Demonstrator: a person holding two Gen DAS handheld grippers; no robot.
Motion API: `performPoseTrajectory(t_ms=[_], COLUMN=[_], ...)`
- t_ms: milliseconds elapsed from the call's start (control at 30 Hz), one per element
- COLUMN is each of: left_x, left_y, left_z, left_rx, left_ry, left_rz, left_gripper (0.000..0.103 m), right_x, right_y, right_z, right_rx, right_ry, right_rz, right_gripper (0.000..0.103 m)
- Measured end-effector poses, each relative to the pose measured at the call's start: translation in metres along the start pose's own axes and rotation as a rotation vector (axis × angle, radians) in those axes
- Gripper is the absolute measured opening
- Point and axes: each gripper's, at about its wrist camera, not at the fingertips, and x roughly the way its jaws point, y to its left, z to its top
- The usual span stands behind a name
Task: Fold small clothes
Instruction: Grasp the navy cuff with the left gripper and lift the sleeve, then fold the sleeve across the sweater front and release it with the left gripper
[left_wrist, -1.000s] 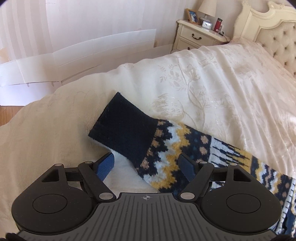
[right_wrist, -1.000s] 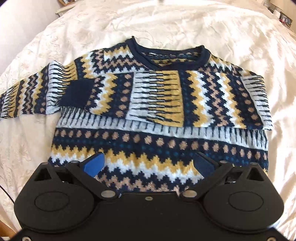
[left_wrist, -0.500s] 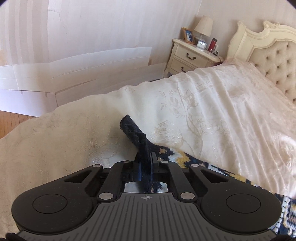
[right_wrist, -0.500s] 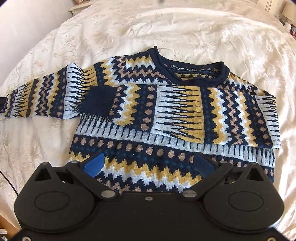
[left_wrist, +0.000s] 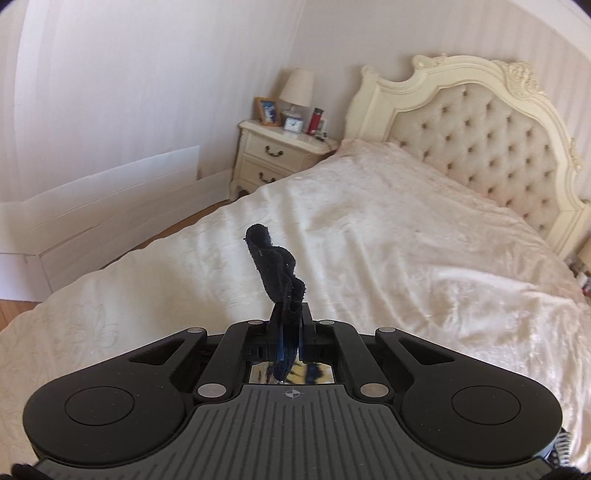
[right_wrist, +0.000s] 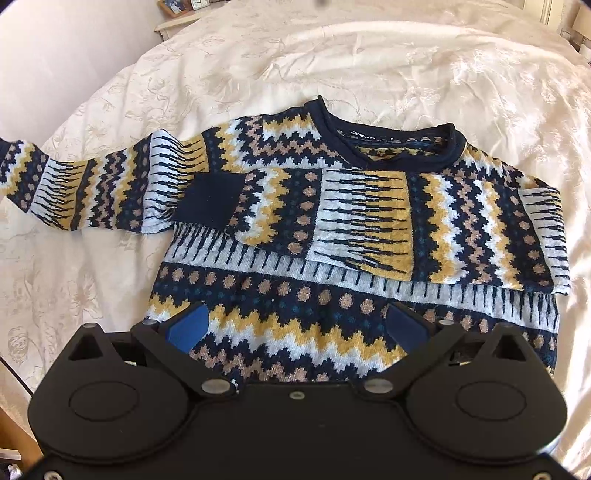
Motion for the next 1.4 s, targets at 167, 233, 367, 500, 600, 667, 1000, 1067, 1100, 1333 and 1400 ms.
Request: performPoseTrajectory(t_ms=[167, 233, 367, 500, 600, 667, 1000, 1067, 1100, 1333, 1400], left_x=[-0.019, -0.02, -0.01, 0.002, 0.017, 0.03, 0.084, 0.082, 0.078, 0.054, 0.055], left_y=[-0.066, -0.093, -0.146, -0.196, -0.235, -0.254, -0.314, -0.325, -0.327, -0.314, -0.297], left_z=[0.004, 0.0, -0.02, -0.049, -0.073, -0.089, -0.147, -0.155, -0.156, -0.165, -0.167], left_rx=[0.054, 0.063, 0.087, 0.089, 0.109, 0.114, 0.198, 0.25, 0.275, 0.405, 0.414], left_ry=[-0.017, -0.011, 0.021, 0.067, 0.114, 0.154, 0.36, 0.381, 0.378, 0.353, 0.37], left_rz=[-0.111, -0.167, -0.246, -0.314, -0.345, -0.364, -0.399, -0.412, -0.417, -0.426, -0.395], left_gripper=[0.006, 0.006, 0.006, 0.006, 0.006, 0.006, 0.013, 0.026, 0.031, 0.036, 0.036], right_x=[-0.011, -0.016, -0.026, -0.033, -0.036, -0.038, -0.043, -0.042, -0.041, -0.032, -0.029], right_y=[-0.023, -0.035, -0.059, -0.085, -0.103, -0.115, -0.152, -0.156, -0.158, -0.16, -0.158], right_z=[-0.009, -0.012, -0.018, -0.024, -0.029, -0.032, -0.039, -0.039, -0.038, -0.028, -0.023], right_rx=[0.02, 0.034, 0.05, 0.079, 0.101, 0.115, 0.169, 0.179, 0.182, 0.214, 0.215], right_ry=[-0.018, -0.027, -0.043, -0.052, -0.055, -0.056, -0.05, -0.052, -0.053, -0.065, -0.073], right_rz=[0.023, 0.031, 0.028, 0.025, 0.021, 0.019, 0.007, 0.005, 0.002, -0.013, -0.015], right_gripper=[0.102, 0.102, 0.102, 0.102, 0.102, 0.102, 0.102, 0.102, 0.102, 0.102, 0.102])
